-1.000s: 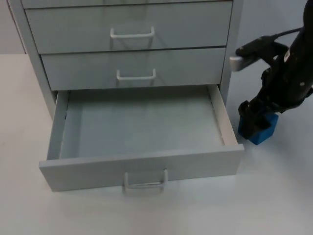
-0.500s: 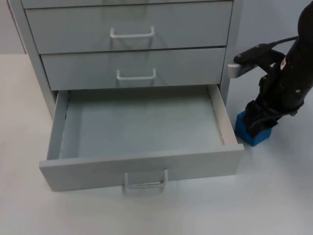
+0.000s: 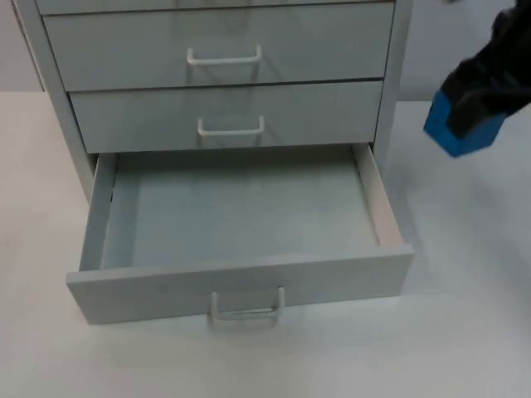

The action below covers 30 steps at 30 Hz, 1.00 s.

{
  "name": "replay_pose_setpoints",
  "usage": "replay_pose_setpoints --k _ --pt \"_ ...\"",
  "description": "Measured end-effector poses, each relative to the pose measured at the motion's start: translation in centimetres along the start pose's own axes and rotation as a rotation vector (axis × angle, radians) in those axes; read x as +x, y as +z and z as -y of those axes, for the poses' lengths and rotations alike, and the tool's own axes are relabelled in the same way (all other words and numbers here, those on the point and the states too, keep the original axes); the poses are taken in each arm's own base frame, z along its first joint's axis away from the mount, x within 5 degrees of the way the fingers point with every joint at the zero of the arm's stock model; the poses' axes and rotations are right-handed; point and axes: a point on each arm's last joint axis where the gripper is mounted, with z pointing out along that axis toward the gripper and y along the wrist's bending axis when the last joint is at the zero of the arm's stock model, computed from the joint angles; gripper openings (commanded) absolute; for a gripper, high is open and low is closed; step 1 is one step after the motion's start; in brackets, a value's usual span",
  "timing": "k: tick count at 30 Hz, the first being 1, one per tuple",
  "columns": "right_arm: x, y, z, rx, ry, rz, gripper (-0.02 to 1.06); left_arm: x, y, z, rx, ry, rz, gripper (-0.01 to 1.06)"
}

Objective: Open the drawer with the left hand, place the block into the drawer with the right hand, then close the drawer with the left hand.

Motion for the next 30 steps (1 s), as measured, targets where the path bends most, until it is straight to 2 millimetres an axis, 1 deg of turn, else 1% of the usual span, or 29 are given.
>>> replay_pose_setpoints --k 1,4,6,7,10,11,12,15,16,17,18,19,20,22,23,27,30 --pt "0.0 0.0 0.0 0.000 0.000 0.000 0.00 0.0 0.0 0.0 0.000 0.000 0.000 1.05" --pt "-0.3 -2.6 -0.4 0.000 0.052 0.051 0.00 0.0 0.0 0.0 0.000 0.000 0.000 1.05" --pt "-0.3 -3.0 -0.7 0.002 0.054 0.055 0.00 0.0 0.0 0.0 0.000 0.000 0.000 1.05" --pt "-0.4 -3.3 -1.3 0.004 0.054 0.057 0.00 0.0 0.0 0.0 0.000 0.000 0.000 1.05" --pt "-0.5 -3.3 -3.2 0.024 0.051 0.054 0.00 0.0 0.0 0.0 0.000 0.000 0.000 1.05" --pt "-0.5 -3.3 -3.2 0.024 0.051 0.054 0.00 0.0 0.0 0.0 0.000 0.000 0.000 1.05" --pt "-0.6 -3.4 -3.9 0.038 0.059 0.058 0.00 0.0 0.0 0.0 0.000 0.000 0.000 1.05" --pt "-0.7 -3.4 -7.0 0.049 0.069 0.091 0.00 0.0 0.0 0.0 0.000 0.000 0.000 1.05" --pt "-0.7 -3.4 -7.0 0.049 0.069 0.091 0.00 0.0 0.0 0.0 0.000 0.000 0.000 1.05" --pt "-0.5 -3.3 -7.9 0.045 0.063 0.102 0.00 0.0 0.0 0.0 0.000 0.000 0.000 1.05" --pt "-0.1 -3.0 -9.7 0.032 0.050 0.127 0.00 0.0 0.0 0.0 0.000 0.000 0.000 1.05" --pt "0.2 -2.8 -10.6 0.030 0.054 0.146 0.00 0.0 0.0 0.0 0.000 0.000 0.000 1.05" --pt "0.2 -2.8 -10.6 0.030 0.054 0.146 0.00 0.0 0.0 0.0 0.000 0.000 0.000 1.05" --pt "0.8 -2.2 -11.8 0.017 0.070 0.180 0.00 0.0 0.0 0.0 0.000 0.000 0.000 1.05" --pt "1.0 -2.0 -12.0 0.011 0.087 0.190 0.00 0.0 0.0 0.0 0.000 0.000 0.000 1.05" --pt "1.5 -1.4 -12.1 -0.003 0.140 0.212 0.00 0.0 0.0 0.1 0.008 -0.007 0.000 1.05" --pt "1.4 -1.3 -12.2 -0.011 0.158 0.226 0.00 0.0 0.0 0.1 0.008 -0.007 0.000 1.05"
